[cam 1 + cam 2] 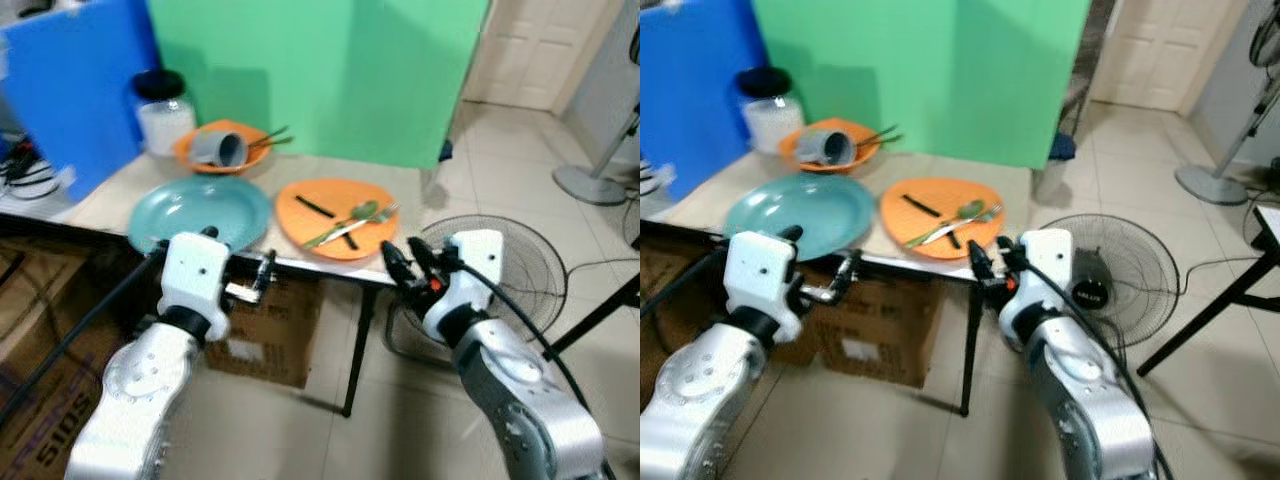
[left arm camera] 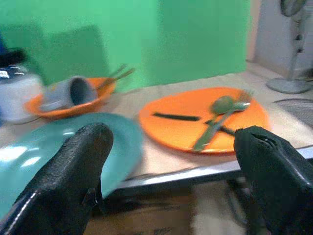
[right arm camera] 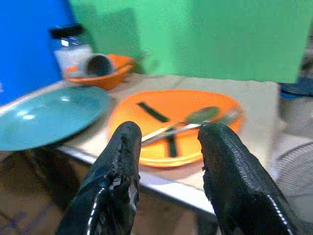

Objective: Setting the table

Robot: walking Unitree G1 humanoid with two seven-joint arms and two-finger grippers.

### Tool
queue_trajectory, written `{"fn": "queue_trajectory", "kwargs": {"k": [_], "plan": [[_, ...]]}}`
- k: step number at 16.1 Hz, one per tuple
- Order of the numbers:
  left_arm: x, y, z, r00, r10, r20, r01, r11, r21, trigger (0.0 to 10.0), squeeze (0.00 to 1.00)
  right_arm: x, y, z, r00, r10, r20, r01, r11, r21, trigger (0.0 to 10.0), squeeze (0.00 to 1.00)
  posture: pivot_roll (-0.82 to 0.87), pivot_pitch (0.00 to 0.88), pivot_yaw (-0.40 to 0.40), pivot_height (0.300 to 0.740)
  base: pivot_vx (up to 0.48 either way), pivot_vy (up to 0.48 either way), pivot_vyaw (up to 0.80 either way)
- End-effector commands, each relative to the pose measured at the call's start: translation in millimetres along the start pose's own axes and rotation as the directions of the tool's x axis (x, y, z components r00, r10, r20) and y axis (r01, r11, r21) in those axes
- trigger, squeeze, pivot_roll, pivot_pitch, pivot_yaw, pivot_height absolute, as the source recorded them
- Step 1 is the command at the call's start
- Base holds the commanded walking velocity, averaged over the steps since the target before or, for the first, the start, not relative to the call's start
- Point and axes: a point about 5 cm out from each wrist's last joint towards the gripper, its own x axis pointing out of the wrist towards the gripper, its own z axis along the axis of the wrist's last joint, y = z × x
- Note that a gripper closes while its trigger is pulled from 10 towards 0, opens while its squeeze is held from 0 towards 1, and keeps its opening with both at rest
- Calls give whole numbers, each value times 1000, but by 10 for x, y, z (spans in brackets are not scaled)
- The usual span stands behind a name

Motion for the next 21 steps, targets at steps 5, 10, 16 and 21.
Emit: {"fn": "queue_trajectory", "kwargs": {"k": [5,10,16,21], "plan": [[9,36,31,1000,-20,6,19,1000,24,10000,0,18,7,42,1000,-1,16,1,1000,2,10000,0,171,0,5,740,315,0,0],[24,14,25,999,-37,4,37,999,24,10000,0,24,0,38,1000,3,2,-3,1000,-1,10000,0,168,0,5,740,316,0,-160],[49,33,10,997,-77,-7,77,996,43,10000,0,-2,-11,25,1000,-9,-1,9,1000,-7,10000,0,154,0,22,740,316,0,-800],[38,24,-65,977,-207,-57,211,975,70,10000,0,-73,-44,32,1000,-21,-5,21,1000,-10,10000,0,133,0,34,740,235,0,0]]}}
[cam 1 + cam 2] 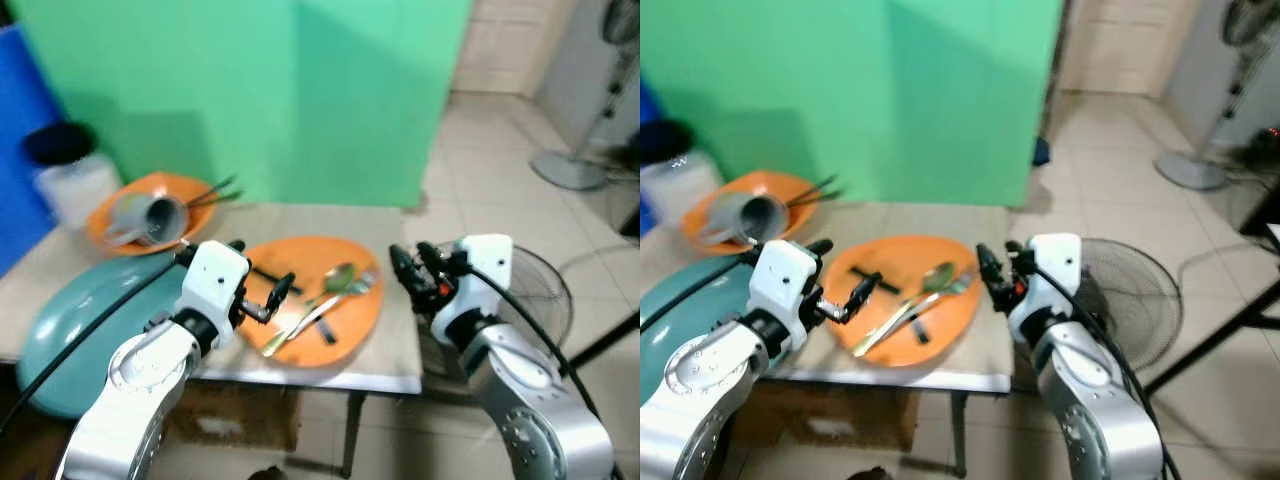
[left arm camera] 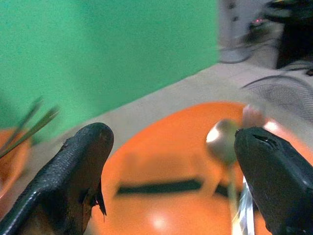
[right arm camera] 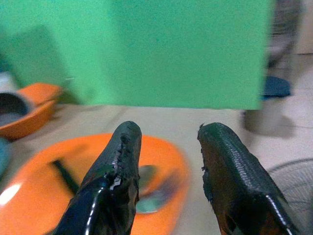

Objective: Setting the table

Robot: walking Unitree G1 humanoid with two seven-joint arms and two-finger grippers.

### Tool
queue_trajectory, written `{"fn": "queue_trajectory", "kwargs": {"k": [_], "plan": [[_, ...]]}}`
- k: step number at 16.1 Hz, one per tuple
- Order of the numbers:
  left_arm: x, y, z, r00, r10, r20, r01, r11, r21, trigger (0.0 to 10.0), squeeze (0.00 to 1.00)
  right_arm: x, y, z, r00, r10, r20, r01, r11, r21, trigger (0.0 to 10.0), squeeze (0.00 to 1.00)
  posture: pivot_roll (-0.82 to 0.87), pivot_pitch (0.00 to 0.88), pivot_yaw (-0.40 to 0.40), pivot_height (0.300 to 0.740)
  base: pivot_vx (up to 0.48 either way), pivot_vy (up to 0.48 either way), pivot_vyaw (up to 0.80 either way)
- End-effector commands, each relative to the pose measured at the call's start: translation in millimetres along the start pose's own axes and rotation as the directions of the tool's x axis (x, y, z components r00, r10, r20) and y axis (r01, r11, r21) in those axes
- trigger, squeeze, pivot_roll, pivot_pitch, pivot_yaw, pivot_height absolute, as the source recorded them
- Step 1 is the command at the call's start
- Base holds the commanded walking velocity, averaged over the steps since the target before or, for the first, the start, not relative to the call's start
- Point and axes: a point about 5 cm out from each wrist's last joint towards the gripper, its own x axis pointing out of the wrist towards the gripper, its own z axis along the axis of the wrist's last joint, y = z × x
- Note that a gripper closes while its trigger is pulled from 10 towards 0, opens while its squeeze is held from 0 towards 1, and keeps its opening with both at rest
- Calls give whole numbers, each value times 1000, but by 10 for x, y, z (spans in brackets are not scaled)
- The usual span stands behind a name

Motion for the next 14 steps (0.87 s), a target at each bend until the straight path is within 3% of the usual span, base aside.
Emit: {"fn": "queue_trajectory", "kwargs": {"k": [1,4,6,9,11,12,13,14], "plan": [[16,-26,27,999,-53,11,53,999,9,10000,0,-34,-16,18,1000,26,-15,-27,999,-21,10000,0,131,0,35,740,0,0,0],[26,25,-44,981,-182,-61,185,982,45,10000,0,-62,48,20,986,156,-52,-160,983,-89,10000,0,126,0,40,740,0,0,0],[40,139,-229,927,-302,-224,325,943,72,10000,0,-69,50,53,967,243,-75,-251,960,-125,10000,0,116,0,45,740,0,0,0],[151,227,-235,904,-354,-239,384,918,96,10000,0,-98,33,54,939,318,-128,-336,928,-164,10000,0,110,0,44,740,0,0,0],[273,340,-283,901,-351,-256,398,903,160,10000,0,-129,28,45,911,373,-175,-403,894,-194,10000,0,95,0,46,740,0,0,0],[318,417,-297,908,-331,-255,377,913,158,6941,0,-138,27,52,905,385,-180,-417,887,-197,10000,0,92,0,49,740,0,0,0],[352,475,-296,916,-319,-243,360,922,145,6118,0,-144,25,61,901,393,-182,-425,883,-197,10000,0,90,0,49,740,0,0,0],[375,508,-299,917,-323,-235,360,922,139,4549,0,-147,25,65,897,400,-186,-433,880,-197,10000,0,90,0,50,740,0,0,0]]}}
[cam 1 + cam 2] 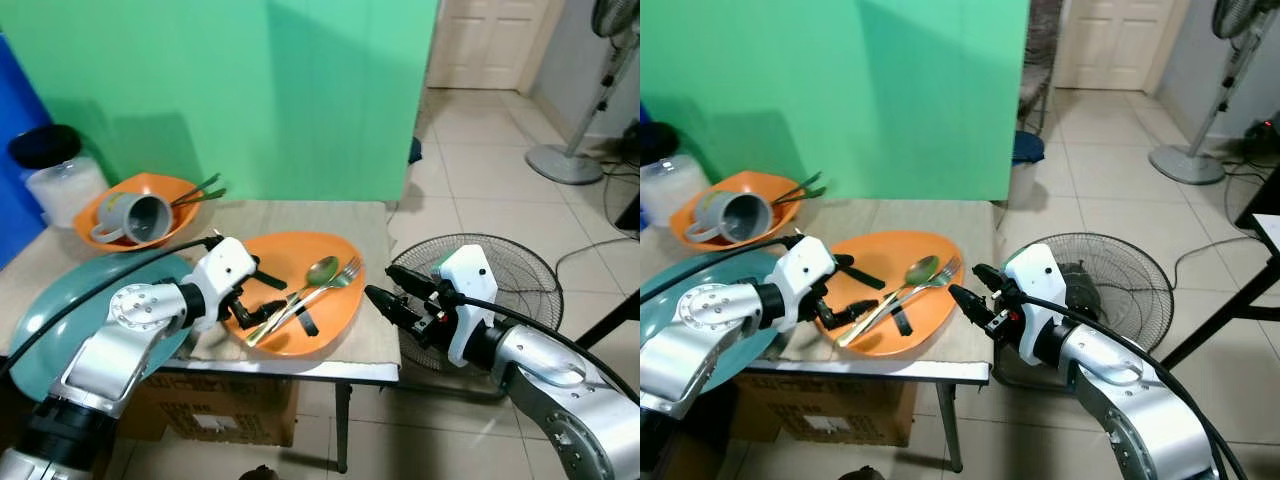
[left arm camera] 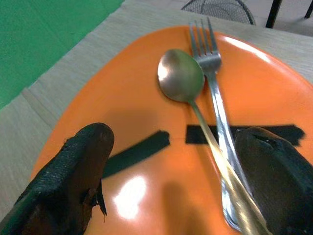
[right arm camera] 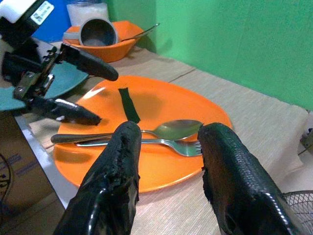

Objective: Setting the table

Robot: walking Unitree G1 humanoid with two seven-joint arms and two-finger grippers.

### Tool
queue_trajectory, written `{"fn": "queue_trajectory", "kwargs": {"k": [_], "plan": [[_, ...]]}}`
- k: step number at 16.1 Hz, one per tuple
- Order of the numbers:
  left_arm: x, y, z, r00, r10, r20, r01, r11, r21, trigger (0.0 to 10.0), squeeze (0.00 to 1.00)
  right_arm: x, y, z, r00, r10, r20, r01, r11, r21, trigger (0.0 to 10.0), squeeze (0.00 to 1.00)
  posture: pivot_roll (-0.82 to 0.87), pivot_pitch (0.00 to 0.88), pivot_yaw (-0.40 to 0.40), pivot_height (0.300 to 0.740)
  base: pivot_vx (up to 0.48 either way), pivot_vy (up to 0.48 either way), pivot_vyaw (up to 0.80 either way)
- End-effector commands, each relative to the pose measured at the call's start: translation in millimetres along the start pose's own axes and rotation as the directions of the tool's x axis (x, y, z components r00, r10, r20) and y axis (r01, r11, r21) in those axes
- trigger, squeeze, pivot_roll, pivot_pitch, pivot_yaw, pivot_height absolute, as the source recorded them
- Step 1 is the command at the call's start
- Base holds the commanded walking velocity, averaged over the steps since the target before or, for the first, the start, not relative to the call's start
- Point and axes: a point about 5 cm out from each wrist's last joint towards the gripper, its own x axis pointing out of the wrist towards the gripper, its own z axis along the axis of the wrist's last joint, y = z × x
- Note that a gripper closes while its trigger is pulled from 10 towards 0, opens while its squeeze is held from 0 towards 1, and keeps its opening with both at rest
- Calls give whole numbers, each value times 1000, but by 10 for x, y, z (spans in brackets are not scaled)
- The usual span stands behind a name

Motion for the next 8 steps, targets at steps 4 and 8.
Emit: {"fn": "queue_trajectory", "kwargs": {"k": [4,8], "plan": [[86,164,-30,1000,-27,16,27,1000,-3,0,0,-15,22,38,999,47,-9,-47,999,-20,10000,0,82,0,56,740,0,0,0],[258,154,-49,996,-84,30,85,996,-31,7490,0,-35,21,32,999,50,-19,-50,998,-24,10000,0,74,0,59,740,0,0,0]]}}
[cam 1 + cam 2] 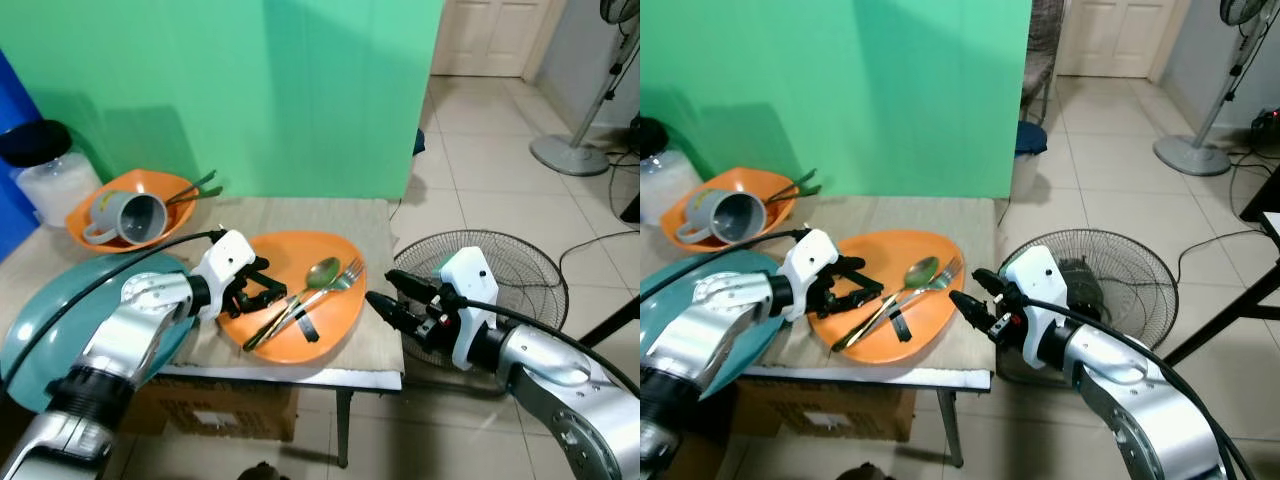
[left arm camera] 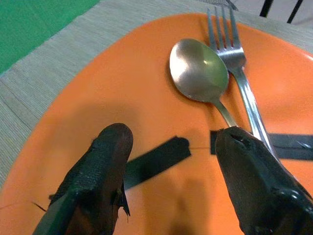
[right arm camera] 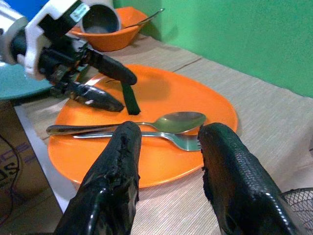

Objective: Setting the table

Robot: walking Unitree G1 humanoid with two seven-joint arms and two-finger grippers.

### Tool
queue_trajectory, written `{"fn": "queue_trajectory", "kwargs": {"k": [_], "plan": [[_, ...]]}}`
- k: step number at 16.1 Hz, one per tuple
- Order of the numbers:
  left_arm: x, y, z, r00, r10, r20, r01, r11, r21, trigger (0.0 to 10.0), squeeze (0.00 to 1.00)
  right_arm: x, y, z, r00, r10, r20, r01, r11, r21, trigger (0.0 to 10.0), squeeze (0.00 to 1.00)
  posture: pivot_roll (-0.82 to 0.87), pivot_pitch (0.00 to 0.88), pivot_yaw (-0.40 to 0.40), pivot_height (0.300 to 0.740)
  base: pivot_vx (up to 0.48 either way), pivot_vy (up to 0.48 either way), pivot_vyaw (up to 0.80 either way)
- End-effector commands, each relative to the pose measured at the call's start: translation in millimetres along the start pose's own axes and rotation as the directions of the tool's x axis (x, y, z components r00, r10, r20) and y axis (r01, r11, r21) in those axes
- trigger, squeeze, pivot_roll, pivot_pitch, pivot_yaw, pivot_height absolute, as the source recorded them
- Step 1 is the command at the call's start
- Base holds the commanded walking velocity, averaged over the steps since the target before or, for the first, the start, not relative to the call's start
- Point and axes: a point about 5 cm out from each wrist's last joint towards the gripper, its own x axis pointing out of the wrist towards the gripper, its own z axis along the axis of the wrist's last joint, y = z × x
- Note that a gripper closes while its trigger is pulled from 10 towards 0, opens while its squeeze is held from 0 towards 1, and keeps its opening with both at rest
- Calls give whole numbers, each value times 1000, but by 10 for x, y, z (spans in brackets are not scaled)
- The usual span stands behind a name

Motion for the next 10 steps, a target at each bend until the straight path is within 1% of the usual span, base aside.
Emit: {"fn": "queue_trajectory", "kwargs": {"k": [1,3,6,8,10], "plan": [[39,7,43,1000,-19,7,18,1000,22,9843,0,-13,34,43,1000,21,8,-21,1000,-13,10000,0,66,0,62,740,0,0,0],[119,-6,67,999,-39,24,38,999,14,10000,0,-23,34,45,1000,22,6,-22,1000,-15,10000,0,59,0,65,740,0,0,0],[192,-12,108,998,-55,39,55,998,17,10000,0,-28,40,39,1000,31,-2,-31,999,-20,10000,0,57,0,65,740,0,0,0],[228,-54,73,996,-92,13,92,995,41,10000,0,-32,83,25,998,64,-15,-64,998,-24,10000,0,57,0,65,740,0,0,0],[247,-77,52,994,-107,3,107,993,45,10000,0,-43,116,11,995,95,-29,-96,995,-23,10000,0,57,0,65,740,0,0,0]]}}
